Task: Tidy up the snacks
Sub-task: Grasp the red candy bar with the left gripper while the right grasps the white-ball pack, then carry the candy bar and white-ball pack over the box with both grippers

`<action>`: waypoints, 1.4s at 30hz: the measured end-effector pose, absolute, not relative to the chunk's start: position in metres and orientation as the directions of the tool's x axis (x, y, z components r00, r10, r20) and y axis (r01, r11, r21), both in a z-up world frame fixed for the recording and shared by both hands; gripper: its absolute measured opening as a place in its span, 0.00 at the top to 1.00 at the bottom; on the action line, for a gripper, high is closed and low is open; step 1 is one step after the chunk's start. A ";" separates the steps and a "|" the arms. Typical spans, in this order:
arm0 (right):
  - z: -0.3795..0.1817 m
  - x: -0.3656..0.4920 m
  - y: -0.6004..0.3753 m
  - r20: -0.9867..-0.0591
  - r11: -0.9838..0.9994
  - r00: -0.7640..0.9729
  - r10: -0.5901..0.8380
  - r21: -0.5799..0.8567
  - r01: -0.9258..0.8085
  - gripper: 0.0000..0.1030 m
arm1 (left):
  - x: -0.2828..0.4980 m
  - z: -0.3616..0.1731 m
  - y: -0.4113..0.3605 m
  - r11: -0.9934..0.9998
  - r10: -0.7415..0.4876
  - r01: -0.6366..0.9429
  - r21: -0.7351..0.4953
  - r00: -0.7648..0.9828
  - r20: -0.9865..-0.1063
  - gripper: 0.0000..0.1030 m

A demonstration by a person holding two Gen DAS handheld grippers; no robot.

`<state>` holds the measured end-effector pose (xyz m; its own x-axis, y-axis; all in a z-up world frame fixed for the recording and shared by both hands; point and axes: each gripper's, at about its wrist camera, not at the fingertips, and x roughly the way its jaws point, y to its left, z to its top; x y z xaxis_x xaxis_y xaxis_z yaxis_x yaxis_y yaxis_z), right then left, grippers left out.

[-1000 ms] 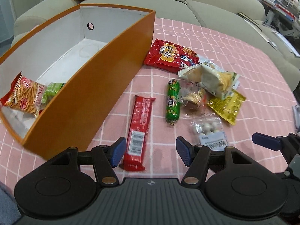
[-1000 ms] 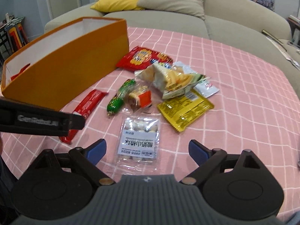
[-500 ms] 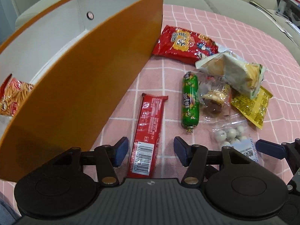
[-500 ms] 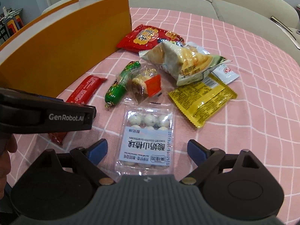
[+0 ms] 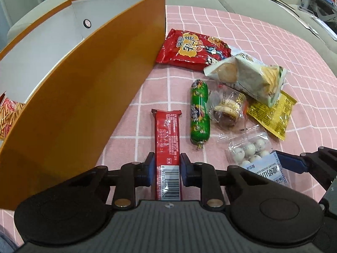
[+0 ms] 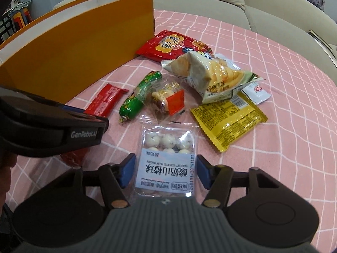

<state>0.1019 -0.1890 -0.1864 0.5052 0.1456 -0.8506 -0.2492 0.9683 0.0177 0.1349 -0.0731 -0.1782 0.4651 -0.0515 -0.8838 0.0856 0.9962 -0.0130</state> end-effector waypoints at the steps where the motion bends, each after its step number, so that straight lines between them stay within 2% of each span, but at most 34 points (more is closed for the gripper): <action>1: -0.187 0.103 -0.189 -0.855 0.968 0.498 0.146 0.021 -0.249 0.45 | 0.133 -0.178 -0.073 0.996 -0.054 0.087 -0.015 0.460 -0.886 0.74; 12: -0.180 0.085 -0.207 -0.883 0.976 0.449 0.141 0.046 -0.215 0.47 | 0.111 -0.173 -0.072 0.993 -0.107 0.081 -0.082 0.398 -0.911 0.74; 21: -0.162 0.071 -0.208 -0.870 0.976 0.463 0.169 0.082 -0.202 0.49 | 0.096 -0.155 -0.070 0.990 -0.135 0.091 -0.106 0.426 -0.895 0.74; 33: -0.122 0.057 -0.210 -0.826 0.979 0.534 0.179 0.095 -0.182 0.49 | 0.081 -0.106 -0.061 0.983 -0.181 0.083 -0.162 0.534 -0.826 0.74; 42: -0.071 0.055 -0.203 -0.764 0.972 0.608 0.216 0.112 -0.204 0.49 | 0.079 -0.060 -0.047 0.977 -0.211 0.094 -0.194 0.601 -0.771 0.74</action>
<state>0.0553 -0.2027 -0.0709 0.6084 0.2161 -0.7636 -0.2042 0.9725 0.1125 0.0788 -0.0472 -0.0603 0.6011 -0.2107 -0.7709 0.0938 0.9766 -0.1937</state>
